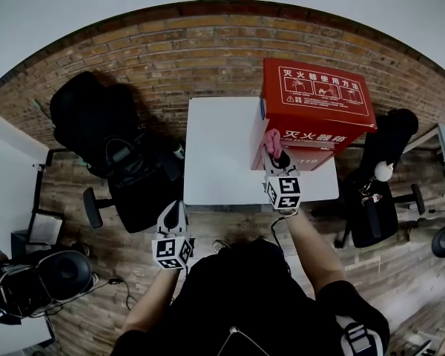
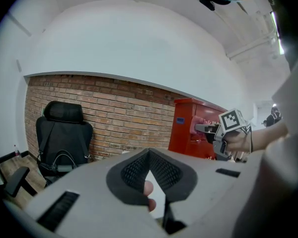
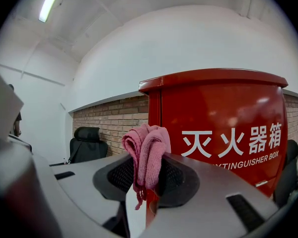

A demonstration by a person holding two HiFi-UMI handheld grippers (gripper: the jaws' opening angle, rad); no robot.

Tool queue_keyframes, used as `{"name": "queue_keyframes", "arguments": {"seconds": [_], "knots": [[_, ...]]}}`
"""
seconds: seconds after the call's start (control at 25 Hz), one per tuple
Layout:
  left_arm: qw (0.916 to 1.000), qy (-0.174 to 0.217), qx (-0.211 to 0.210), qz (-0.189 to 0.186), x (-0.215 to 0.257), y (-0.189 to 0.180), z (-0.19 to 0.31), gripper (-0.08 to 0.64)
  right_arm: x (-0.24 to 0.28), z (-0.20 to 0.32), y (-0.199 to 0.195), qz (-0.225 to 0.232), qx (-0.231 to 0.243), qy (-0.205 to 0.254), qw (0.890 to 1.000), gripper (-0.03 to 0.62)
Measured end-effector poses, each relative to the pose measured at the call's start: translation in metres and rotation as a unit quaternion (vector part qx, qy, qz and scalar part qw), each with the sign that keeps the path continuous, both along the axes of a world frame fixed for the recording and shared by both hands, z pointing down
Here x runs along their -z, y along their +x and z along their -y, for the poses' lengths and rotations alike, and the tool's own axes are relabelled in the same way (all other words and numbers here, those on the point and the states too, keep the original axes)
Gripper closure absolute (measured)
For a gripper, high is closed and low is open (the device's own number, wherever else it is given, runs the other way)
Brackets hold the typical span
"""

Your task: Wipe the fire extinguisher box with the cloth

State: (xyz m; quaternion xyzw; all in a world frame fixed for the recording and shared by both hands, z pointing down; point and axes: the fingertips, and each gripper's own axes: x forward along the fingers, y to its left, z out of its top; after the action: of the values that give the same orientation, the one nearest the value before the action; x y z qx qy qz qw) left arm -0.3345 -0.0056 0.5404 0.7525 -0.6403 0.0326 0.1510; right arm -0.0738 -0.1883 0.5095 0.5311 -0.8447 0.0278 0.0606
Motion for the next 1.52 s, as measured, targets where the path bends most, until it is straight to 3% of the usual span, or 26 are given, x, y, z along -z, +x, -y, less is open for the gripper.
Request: {"name": "queue_keyframes", "arguments": {"seconds": [0.48, 0.68, 1.52], "knots": [[1.0000, -0.008, 0.005, 0.000, -0.003, -0.004, -0.010, 0.541, 0.000, -0.002, -0.011, 0.008, 0.008, 0.003, 1.000, 0.480], [0.9999, -0.009, 0.007, 0.002, -0.004, -0.006, -0.012, 0.541, -0.007, -0.002, -0.010, -0.010, 0.002, 0.009, 1.000, 0.480], [0.9997, -0.024, 0.010, -0.001, -0.018, -0.019, -0.020, 0.541, -0.062, -0.004, -0.010, 0.001, -0.030, -0.026, 0.999, 0.480]]}}
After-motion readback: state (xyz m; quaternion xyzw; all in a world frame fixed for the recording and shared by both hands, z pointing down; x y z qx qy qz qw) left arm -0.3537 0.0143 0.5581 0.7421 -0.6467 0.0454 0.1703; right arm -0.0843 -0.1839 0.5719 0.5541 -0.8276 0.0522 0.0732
